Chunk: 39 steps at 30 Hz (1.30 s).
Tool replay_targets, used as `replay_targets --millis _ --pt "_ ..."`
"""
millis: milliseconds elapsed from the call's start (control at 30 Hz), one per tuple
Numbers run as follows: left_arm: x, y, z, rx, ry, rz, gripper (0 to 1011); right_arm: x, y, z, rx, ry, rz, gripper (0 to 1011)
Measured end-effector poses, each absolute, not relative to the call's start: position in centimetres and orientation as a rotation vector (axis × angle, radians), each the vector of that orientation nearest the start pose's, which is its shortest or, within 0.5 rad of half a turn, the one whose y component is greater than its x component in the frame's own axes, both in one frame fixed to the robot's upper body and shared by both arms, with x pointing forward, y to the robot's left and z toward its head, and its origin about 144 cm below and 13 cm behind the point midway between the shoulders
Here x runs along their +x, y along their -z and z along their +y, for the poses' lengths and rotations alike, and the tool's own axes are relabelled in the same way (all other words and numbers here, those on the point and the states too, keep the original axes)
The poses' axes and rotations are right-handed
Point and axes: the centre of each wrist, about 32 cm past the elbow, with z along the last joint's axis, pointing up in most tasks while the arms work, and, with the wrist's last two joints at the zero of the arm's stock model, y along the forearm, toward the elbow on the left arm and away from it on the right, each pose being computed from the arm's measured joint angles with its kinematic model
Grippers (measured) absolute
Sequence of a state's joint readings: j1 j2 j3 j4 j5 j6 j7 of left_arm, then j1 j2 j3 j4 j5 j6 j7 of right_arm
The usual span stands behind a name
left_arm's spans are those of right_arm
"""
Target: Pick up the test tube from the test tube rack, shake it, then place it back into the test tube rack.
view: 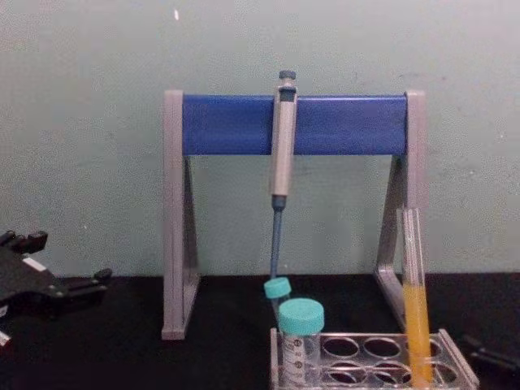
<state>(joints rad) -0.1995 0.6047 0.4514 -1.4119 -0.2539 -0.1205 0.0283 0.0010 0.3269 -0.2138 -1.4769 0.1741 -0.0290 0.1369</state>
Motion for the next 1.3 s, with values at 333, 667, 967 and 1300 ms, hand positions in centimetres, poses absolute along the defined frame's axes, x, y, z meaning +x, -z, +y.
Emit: replay_targets --millis 333,667,967,1300 --pt "48.86 -113.98 30.97 0.304 -1.248 -0.285 1001 45.18 -110.36 -26.43 -0.232 1.235 0.003 1000" --pt "48.86 -113.98 30.97 0.304 -1.248 -0.285 1001 45.17 -110.37 -26.46 -0.234 1.234 0.002 1000" --pt "48.86 -113.98 30.97 0.304 -1.248 -0.285 1002 45.14 -110.38 -26.45 -0.233 1.234 0.001 1000" --pt "48.86 -113.98 30.97 0.305 -1.248 -0.285 1002 45.13 -110.39 -26.46 -0.232 1.233 0.001 1000"
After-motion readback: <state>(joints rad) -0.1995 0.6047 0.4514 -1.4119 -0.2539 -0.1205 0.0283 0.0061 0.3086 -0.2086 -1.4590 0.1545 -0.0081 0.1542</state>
